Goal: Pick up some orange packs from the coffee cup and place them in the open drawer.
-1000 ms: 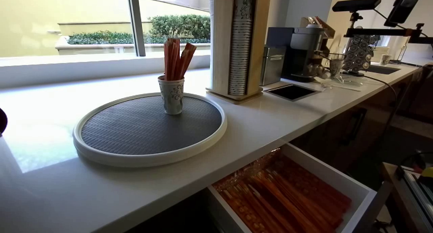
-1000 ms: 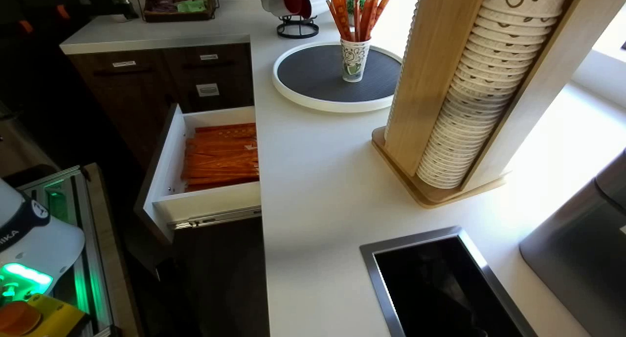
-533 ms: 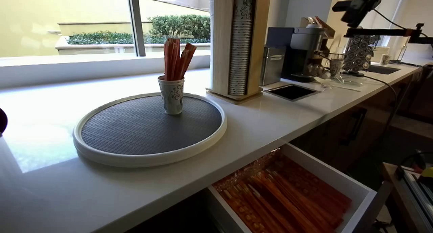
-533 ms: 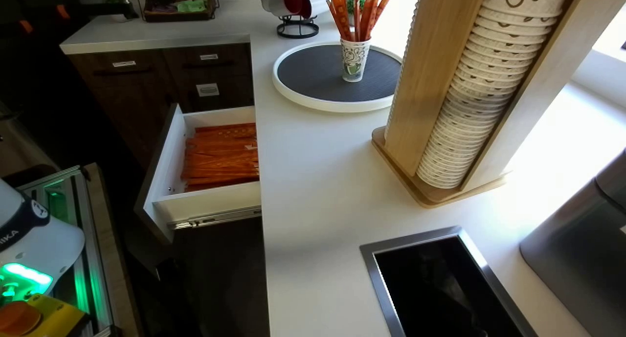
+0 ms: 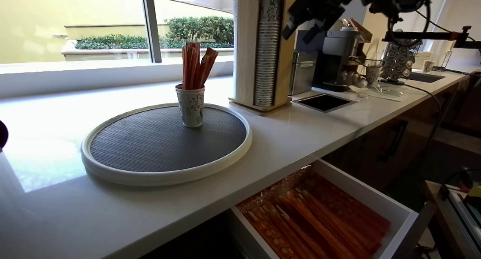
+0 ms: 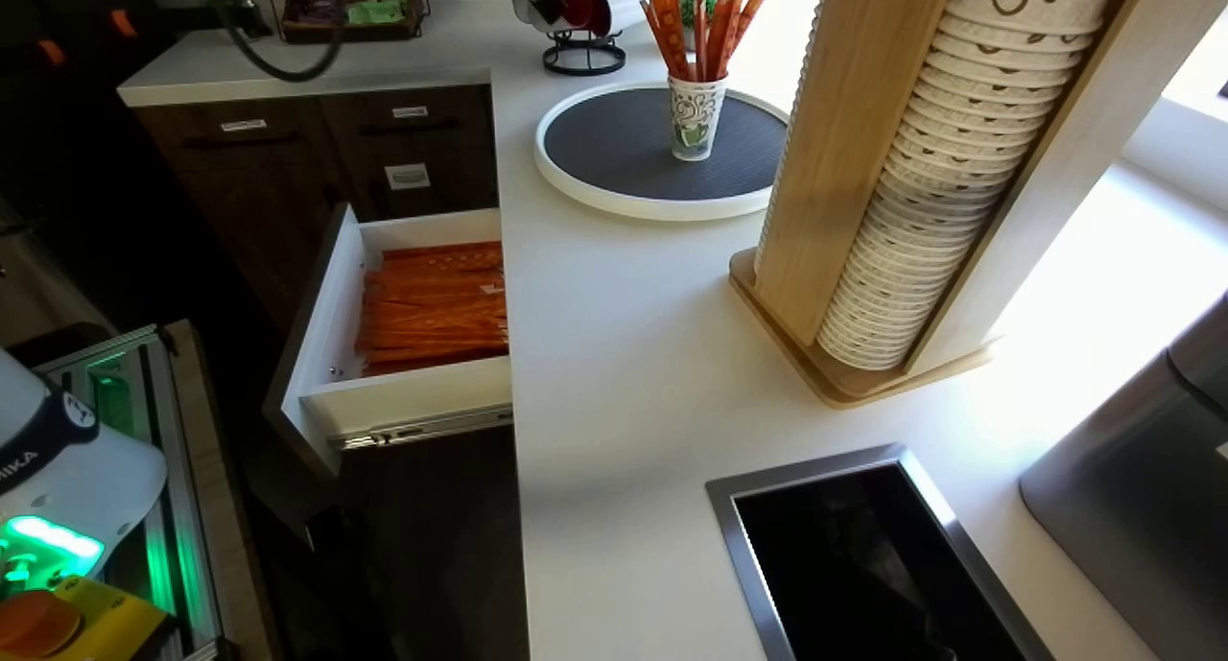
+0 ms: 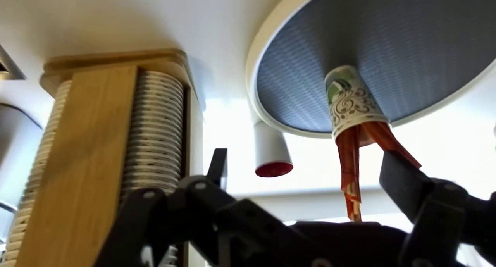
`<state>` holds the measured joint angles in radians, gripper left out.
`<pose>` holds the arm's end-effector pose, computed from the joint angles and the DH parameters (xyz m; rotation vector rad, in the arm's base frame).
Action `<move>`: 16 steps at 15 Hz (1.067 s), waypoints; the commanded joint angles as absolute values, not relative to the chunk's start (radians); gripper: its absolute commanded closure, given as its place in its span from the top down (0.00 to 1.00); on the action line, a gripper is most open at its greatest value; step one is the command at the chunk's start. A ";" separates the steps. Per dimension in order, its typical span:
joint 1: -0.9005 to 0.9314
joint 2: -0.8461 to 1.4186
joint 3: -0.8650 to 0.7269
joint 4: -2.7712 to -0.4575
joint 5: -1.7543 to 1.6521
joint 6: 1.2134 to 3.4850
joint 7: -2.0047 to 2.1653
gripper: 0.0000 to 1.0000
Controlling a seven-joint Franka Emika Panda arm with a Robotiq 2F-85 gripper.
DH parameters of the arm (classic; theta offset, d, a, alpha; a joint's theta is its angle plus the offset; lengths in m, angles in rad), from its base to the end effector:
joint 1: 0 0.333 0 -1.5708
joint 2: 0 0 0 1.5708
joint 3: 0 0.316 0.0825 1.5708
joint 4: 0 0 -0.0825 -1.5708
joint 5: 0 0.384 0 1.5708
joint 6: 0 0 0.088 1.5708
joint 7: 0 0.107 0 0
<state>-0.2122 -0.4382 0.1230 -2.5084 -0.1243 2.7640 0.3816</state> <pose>0.4529 -0.0310 0.5146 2.8698 -0.5287 1.0640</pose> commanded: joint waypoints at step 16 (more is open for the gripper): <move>-0.481 0.014 0.302 -2.346 -0.453 3.325 0.477 1.00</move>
